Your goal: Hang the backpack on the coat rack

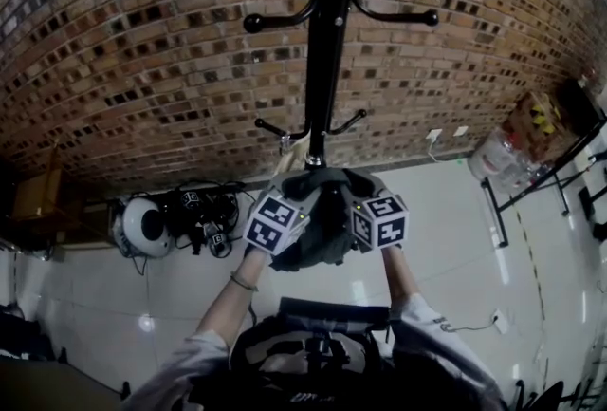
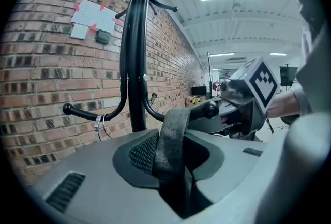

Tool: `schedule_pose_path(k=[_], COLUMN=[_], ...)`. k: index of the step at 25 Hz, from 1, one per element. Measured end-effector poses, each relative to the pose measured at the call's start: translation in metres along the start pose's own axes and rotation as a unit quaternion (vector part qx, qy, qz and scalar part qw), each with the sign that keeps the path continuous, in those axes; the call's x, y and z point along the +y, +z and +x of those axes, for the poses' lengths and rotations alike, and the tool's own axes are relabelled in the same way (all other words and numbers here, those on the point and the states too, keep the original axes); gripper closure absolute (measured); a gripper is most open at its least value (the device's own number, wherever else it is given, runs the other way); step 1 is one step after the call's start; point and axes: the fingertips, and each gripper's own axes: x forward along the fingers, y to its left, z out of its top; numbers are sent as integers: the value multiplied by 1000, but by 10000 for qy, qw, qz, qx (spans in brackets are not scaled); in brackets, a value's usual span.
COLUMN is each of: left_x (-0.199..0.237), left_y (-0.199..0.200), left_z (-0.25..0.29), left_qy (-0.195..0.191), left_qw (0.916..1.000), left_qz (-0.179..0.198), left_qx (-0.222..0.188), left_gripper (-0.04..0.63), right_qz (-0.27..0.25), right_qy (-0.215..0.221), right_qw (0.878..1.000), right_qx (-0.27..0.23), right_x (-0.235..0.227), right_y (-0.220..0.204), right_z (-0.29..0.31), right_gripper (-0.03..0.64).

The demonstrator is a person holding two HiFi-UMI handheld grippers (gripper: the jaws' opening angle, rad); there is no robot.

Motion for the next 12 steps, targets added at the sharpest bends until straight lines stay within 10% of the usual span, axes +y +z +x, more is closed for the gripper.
schedule_pose_path(k=[12], left_x=[11], left_y=[-7], left_z=[13], left_qy=[74], left_qw=[9998], left_qz=[44], left_qx=[-180], left_gripper=[480], right_qz=[-266], right_qy=[-129], right_qw=[9995], right_qx=[112], right_x=[-3], right_y=[-12], right_z=[16], right_gripper=[543])
